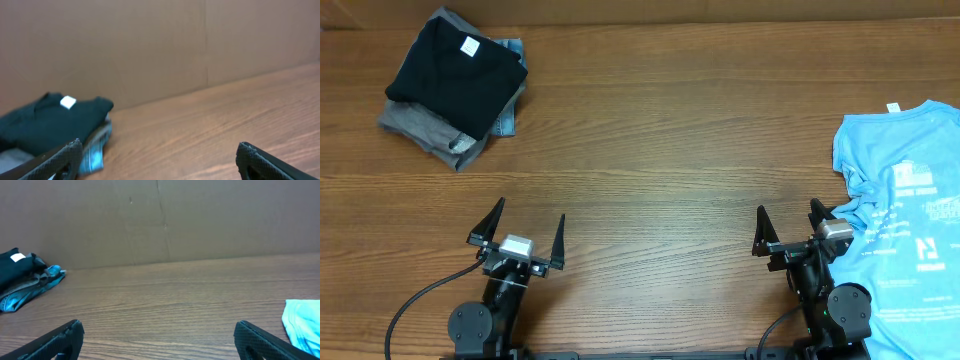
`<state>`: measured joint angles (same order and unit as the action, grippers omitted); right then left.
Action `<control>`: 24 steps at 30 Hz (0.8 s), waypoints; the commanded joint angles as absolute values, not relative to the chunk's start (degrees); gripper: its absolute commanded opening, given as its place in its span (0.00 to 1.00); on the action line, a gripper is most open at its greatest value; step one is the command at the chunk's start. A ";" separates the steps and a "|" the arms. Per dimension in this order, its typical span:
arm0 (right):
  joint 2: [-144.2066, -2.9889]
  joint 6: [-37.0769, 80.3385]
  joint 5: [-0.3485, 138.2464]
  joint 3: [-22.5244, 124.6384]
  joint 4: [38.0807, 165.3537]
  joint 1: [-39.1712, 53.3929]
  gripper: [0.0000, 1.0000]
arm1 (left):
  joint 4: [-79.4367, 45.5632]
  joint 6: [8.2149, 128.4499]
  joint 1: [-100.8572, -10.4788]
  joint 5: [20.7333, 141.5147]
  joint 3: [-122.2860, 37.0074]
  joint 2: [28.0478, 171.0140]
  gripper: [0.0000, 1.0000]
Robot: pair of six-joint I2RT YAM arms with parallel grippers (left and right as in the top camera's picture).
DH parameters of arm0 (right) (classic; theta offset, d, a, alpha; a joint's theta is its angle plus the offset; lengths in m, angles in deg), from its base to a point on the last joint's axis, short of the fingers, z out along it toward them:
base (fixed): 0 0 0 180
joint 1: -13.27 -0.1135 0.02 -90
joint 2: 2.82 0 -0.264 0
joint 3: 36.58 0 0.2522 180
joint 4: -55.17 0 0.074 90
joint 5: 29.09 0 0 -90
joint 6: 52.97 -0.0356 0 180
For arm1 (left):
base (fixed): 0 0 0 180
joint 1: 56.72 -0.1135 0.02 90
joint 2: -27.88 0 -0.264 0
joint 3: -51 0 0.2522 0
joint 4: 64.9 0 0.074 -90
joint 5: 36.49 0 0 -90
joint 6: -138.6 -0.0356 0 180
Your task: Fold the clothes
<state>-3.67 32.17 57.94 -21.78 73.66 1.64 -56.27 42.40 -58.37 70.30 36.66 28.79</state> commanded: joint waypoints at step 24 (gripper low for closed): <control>-3.10 32.36 58.05 -22.35 73.45 1.79 1.00 | -48.25 42.40 -59.04 68.97 36.96 28.57 1.00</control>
<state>-3.67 32.19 57.92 -21.78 73.69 1.61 -48.31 42.40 -58.72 69.52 36.77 28.79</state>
